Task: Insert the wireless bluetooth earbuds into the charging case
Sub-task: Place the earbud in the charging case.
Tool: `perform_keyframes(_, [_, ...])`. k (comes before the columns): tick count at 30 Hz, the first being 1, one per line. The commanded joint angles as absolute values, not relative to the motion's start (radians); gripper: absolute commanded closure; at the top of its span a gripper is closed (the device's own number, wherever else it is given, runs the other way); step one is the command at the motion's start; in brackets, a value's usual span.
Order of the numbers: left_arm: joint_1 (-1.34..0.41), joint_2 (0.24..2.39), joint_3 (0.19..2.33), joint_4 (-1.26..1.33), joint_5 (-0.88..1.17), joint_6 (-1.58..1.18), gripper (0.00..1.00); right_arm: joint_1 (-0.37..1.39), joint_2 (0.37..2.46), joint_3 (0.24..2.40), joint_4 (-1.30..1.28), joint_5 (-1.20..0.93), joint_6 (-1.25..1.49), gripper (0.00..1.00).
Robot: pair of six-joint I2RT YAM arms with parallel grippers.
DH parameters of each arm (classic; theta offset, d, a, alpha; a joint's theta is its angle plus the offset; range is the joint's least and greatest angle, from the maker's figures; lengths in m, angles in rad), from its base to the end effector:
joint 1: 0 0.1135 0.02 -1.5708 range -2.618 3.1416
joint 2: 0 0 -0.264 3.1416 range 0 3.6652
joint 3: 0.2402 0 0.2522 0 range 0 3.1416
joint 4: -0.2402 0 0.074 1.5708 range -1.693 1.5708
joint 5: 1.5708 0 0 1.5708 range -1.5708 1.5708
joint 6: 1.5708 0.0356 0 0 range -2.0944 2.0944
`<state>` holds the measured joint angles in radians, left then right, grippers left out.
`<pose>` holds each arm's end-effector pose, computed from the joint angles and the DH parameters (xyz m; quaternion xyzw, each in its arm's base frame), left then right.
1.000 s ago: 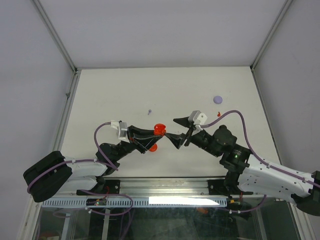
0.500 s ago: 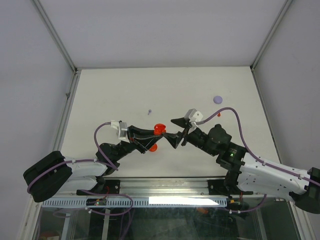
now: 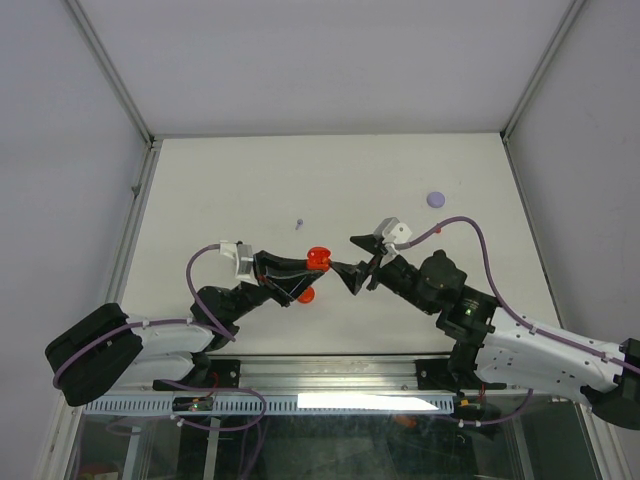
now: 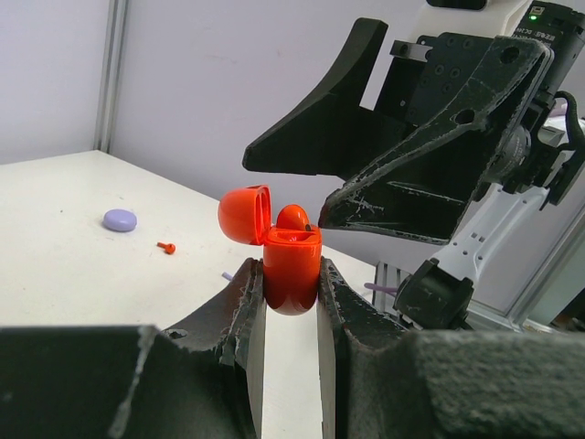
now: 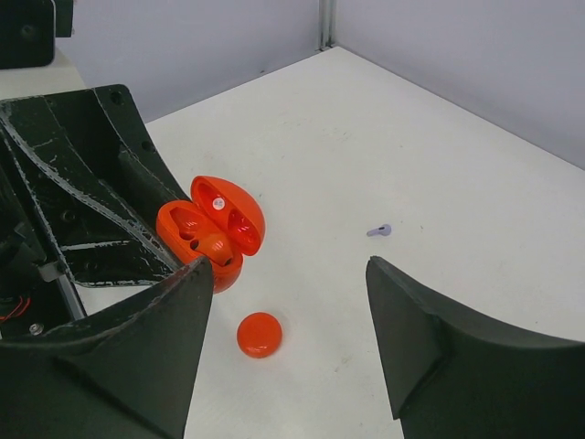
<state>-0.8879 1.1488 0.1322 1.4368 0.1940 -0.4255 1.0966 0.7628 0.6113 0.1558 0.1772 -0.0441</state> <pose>0.1154 -0.1527 0.2221 0.2032 0.5085 -0.5516 0.6292 0.0921 0.1656 0.3187 -0.3267 0.6254 0.3006 0.6417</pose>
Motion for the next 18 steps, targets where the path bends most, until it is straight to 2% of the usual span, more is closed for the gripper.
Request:
perform_keyframes(1, [-0.881,1.124,0.162,1.585,0.248,-0.42,1.0,1.099,0.759,0.613,0.167,0.225,-0.057,0.3])
perform_keyframes(7, [-0.881,1.124,0.152,1.564,0.293,-0.376,1.0,1.091,0.775,0.641,0.114,0.264,-0.041,0.28])
perform_keyframes(13, [-0.881,1.042,0.147,1.422,0.308,-0.282,0.98,1.059,0.804,0.698,0.003,0.297,-0.025,0.26])
perform_keyframes(18, [-0.881,0.951,0.145,1.268,0.274,-0.178,0.97,1.008,0.795,0.721,-0.013,0.202,0.008,0.24])
